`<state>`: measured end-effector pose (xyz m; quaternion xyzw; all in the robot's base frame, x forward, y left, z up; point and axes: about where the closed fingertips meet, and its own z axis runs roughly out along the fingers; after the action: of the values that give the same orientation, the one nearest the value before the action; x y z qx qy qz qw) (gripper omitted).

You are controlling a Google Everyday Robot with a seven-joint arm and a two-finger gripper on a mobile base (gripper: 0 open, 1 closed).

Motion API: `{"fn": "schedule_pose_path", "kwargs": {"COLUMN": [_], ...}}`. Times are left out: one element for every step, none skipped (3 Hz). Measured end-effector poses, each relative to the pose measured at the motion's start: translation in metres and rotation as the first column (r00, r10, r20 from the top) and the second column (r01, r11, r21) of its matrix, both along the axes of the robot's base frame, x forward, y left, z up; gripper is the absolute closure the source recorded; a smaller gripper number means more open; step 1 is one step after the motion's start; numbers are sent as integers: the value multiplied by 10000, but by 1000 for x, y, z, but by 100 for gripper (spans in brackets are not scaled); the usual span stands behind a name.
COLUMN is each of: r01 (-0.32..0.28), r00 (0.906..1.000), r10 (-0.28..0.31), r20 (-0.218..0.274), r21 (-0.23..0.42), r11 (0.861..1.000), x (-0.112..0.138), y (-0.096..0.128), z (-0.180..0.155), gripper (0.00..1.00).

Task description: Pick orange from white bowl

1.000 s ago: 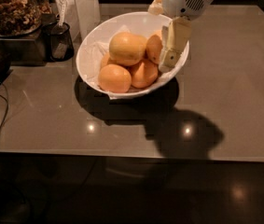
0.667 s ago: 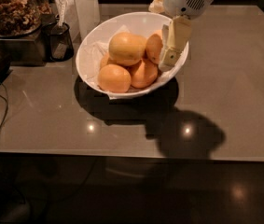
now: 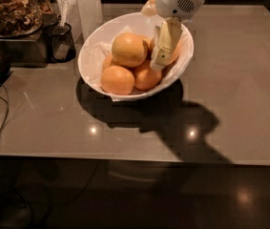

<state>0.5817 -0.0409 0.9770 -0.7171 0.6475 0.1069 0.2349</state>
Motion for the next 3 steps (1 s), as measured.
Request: {"fn": "schedule_pose_path", "kwargs": {"r01": [16, -37, -365], "r00": [10000, 10000, 9985], "r10": [-16, 37, 380], "r20": [36, -8, -399], "r21": [42, 229, 385], "r11": [10000, 9997, 9986], "x": [2, 7, 16], "y": [2, 7, 23], "z": [-1, -4, -16], "gripper": [19, 16, 13]}}
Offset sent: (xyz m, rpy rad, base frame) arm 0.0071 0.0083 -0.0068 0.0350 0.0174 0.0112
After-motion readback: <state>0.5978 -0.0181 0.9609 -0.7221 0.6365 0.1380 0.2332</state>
